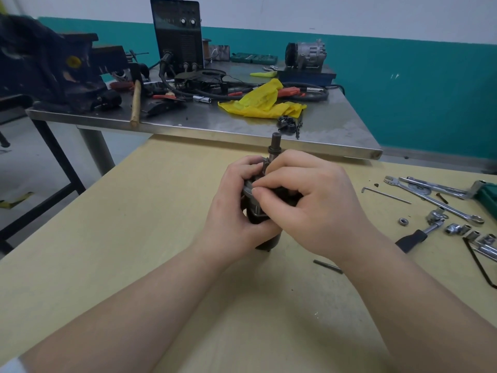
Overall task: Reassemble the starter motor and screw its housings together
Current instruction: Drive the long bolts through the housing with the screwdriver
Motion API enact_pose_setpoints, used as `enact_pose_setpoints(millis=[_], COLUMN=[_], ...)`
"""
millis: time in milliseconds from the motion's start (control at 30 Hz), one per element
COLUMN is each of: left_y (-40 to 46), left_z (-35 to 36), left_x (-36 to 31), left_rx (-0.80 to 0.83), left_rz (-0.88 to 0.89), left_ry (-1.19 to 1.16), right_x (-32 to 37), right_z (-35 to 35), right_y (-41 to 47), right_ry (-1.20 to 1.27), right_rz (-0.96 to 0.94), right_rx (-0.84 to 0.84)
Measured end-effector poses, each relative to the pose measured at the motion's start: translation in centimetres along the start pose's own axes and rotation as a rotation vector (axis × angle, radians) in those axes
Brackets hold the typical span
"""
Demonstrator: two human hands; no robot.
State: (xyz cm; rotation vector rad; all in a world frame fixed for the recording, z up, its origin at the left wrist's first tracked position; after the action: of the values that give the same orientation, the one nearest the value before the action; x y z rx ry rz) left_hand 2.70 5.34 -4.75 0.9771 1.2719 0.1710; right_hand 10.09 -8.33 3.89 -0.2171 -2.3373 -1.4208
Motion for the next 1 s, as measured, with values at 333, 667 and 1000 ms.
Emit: enact_pose_setpoints(millis=[333,667,1000], left_y=[-0.7,-1.1,-1.4], left_z=[0.9,3.9,3.9], left_x=[-0.4,-1.8,-1.1], left_rx=[-0.115,-0.171,-0.162], left_rz=[0.066,0.113,0.206], left_ry=[0.149,0.158,0.165], right_x=[-0.4,-14.7,-19.2], right_z=[-0.3,-9.6,-8.7], right_y=[0.1,1.7,-2.4], right_ry=[0.054,-0.879,-0.787], right_rz=[0.021,0.657,0.849], right_rx=[-0.08,0.41,0.733])
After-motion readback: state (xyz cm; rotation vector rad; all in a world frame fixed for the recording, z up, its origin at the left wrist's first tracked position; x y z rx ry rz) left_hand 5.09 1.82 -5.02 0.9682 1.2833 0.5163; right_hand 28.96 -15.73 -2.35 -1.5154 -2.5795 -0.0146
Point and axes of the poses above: each hand's wrist, its own y-axis towards the middle knuckle, its own z-axis out of the palm, x = y × z, the point moved 3 cm from there along y, towards the middle knuckle, and after that the axes turned 15 degrees about -x, right-handed, at the moved point
